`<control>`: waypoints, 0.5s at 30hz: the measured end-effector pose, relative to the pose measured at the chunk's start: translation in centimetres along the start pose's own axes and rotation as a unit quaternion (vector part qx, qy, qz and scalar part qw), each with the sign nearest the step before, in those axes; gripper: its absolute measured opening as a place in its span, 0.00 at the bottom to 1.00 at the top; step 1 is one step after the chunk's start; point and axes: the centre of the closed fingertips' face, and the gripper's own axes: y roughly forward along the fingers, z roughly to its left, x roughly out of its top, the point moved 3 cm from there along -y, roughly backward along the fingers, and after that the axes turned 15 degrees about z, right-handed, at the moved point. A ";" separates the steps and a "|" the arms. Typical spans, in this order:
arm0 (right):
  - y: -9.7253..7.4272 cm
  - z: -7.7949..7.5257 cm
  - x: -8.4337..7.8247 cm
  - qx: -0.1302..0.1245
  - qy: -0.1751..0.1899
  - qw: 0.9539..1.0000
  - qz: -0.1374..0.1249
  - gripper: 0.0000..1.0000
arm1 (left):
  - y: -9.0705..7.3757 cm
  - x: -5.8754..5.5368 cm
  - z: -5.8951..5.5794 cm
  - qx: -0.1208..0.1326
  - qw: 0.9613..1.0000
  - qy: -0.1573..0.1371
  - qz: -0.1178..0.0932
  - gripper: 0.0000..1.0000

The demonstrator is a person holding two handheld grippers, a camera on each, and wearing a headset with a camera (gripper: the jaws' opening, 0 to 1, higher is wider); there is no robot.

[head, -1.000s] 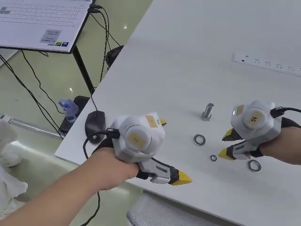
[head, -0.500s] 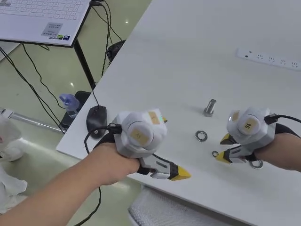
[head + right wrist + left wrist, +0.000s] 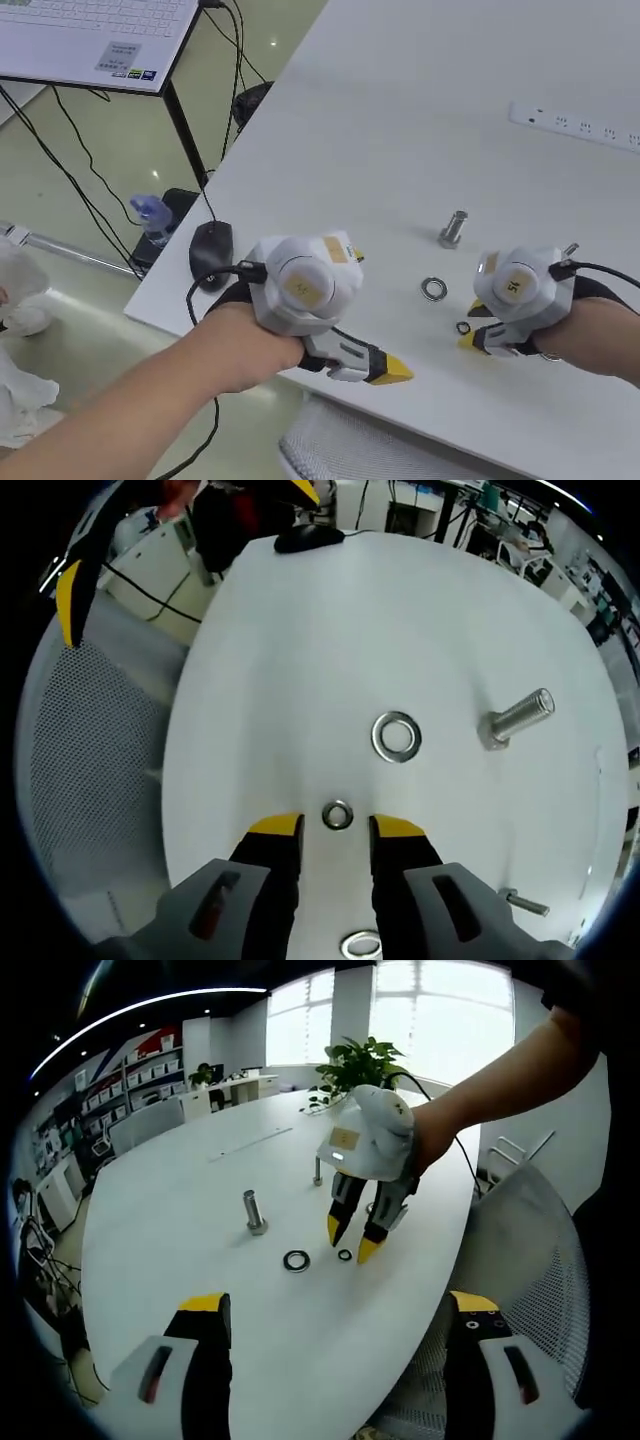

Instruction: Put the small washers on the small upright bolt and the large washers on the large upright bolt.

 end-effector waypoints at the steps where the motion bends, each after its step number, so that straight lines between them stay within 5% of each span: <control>1: 0.0 0.0 0.0 0.000 -0.001 1.000 0.001 0.27 | 0.0 0.0 0.0 0.000 1.000 0.000 0.000 0.88; 15: 0.0 0.0 0.4 0.000 -0.005 1.000 0.018 0.17 | -0.4 -0.8 -0.1 -0.003 1.000 -0.001 0.003 0.86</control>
